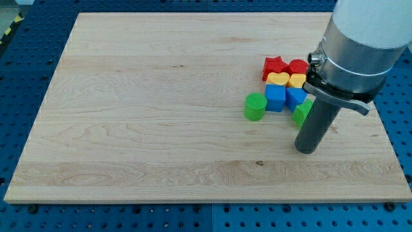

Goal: Place the green star at the right side of the triangle

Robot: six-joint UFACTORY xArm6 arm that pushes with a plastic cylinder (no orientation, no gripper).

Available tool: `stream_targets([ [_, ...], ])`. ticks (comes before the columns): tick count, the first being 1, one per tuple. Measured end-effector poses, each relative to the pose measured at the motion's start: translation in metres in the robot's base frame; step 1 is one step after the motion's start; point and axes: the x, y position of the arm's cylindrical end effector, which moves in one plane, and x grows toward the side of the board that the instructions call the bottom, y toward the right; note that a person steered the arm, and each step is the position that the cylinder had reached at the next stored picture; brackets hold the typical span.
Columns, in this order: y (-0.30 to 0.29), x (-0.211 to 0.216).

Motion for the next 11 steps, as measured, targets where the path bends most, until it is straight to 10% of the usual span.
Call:
stream_targets([
  [11,0.044,-0.036],
])
